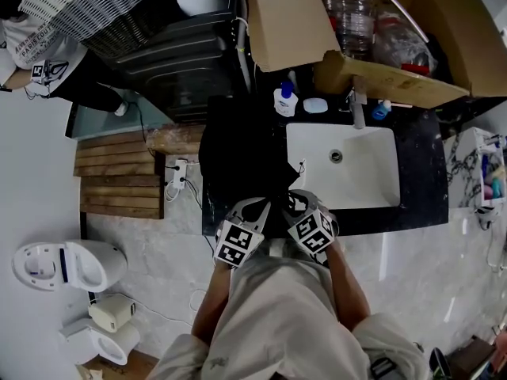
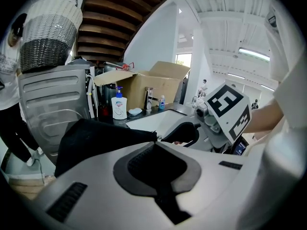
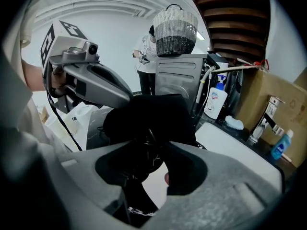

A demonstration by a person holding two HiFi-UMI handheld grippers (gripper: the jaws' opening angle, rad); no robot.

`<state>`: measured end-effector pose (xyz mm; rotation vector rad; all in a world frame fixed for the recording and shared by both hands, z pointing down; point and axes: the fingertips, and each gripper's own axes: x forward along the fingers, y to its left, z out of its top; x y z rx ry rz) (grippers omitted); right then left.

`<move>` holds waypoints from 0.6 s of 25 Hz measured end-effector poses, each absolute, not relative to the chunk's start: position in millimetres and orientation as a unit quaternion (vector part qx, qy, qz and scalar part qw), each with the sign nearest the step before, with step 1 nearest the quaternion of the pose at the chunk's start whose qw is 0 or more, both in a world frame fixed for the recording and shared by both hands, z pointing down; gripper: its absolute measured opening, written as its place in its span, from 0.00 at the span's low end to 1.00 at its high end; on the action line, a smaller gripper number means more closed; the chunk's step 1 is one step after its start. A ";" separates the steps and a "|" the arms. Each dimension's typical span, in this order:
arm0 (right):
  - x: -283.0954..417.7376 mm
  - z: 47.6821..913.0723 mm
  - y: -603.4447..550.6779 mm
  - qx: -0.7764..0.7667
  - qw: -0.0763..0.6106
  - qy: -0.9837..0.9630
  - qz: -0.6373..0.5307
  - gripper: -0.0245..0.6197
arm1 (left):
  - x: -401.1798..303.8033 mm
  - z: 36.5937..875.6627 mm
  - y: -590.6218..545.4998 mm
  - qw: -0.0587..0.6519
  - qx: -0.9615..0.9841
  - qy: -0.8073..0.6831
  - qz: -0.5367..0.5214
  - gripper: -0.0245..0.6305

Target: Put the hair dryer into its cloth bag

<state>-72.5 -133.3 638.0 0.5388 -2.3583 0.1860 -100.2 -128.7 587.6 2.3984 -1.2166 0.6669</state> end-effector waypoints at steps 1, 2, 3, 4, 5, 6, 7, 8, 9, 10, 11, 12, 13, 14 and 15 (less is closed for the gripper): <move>-74.7 637.9 -133.8 0.207 0.350 -0.911 0.071 0.31 | -100.0 586.4 -129.0 0.185 0.851 -0.431 0.234 0.05; -76.8 637.6 -134.4 0.205 0.349 -0.911 0.071 0.31 | -99.8 585.2 -129.2 0.186 0.852 -0.431 0.231 0.05; -78.7 637.3 -135.2 0.205 0.349 -0.912 0.072 0.31 | -99.5 584.1 -129.5 0.187 0.853 -0.430 0.229 0.05; -80.8 636.9 -136.4 0.205 0.348 -0.912 0.072 0.31 | -99.3 583.2 -129.7 0.188 0.854 -0.429 0.228 0.05; -83.0 636.7 -137.5 0.205 0.347 -0.913 0.072 0.31 | -99.2 582.5 -129.8 0.188 0.854 -0.428 0.227 0.05; -85.3 636.6 -138.7 0.204 0.346 -0.913 0.072 0.31 | -99.1 581.9 -129.7 0.188 0.855 -0.427 0.227 0.05; -87.6 636.6 -139.9 0.204 0.345 -0.913 0.071 0.31 | -98.8 581.4 -129.5 0.188 0.856 -0.426 0.227 0.05; -89.5 636.5 -141.2 0.204 0.344 -0.914 0.071 0.31 | -98.1 580.9 -129.3 0.188 0.856 -0.425 0.226 0.05; -91.2 636.3 -142.6 0.203 0.343 -0.914 0.071 0.31 | -97.1 580.5 -129.1 0.188 0.857 -0.423 0.225 0.05; -92.7 636.2 -144.2 0.204 0.342 -0.915 0.070 0.31 | -95.9 580.2 -129.1 0.188 0.858 -0.422 0.225 0.05; -94.2 636.3 -145.7 0.204 0.341 -0.915 0.070 0.31 | -94.9 580.2 -129.1 0.188 0.858 -0.421 0.225 0.05; -95.7 636.6 -147.0 0.204 0.340 -0.916 0.070 0.31 | -94.2 580.2 -129.3 0.189 0.859 -0.420 0.225 0.05; -97.3 636.9 -148.4 0.203 0.339 -0.916 0.070 0.31 | -93.7 580.2 -129.7 0.188 0.860 -0.418 0.225 0.05; -98.8 637.4 -149.9 0.203 0.338 -0.917 0.070 0.31 | -93.3 580.0 -130.3 0.188 0.860 -0.417 0.225 0.05; -100.1 637.8 -151.2 0.203 0.337 -0.917 0.070 0.31 | -93.0 579.8 -131.0 0.188 0.861 -0.416 0.225 0.05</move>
